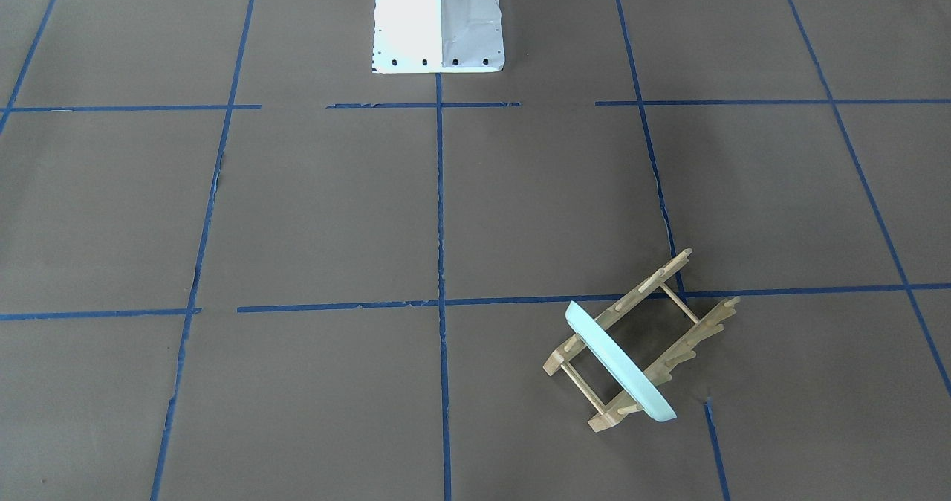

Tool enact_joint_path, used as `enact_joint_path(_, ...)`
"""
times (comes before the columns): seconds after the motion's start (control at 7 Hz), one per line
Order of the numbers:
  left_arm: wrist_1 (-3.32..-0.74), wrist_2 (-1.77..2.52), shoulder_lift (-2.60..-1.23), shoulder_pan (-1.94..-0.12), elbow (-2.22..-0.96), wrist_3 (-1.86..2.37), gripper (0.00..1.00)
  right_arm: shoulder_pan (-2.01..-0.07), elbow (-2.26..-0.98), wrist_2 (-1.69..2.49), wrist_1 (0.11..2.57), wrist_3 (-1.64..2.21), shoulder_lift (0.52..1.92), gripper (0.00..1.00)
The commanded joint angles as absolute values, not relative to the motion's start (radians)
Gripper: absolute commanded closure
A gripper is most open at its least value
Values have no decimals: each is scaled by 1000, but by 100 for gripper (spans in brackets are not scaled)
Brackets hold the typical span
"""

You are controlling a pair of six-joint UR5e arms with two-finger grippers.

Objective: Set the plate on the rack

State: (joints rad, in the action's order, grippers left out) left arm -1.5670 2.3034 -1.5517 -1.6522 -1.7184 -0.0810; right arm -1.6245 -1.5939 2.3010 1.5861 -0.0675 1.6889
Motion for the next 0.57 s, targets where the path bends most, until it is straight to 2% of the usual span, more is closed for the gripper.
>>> enact_joint_path(0.0, -1565, 2426, -1466, -1672, -1747, 10, 0, -1624, -1594, 2301, 1586, -67, 1689, 0)
enact_joint_path(0.29, -1527, 2380, -1457, -1664, -1763, -36, 0, -1624, -1595, 2301, 1586, -67, 1689, 0)
enact_joint_path(0.43, -1400, 2366, -1476, -1661, -1764, -46, 0, -1624, -1595, 2301, 1586, -67, 1689, 0)
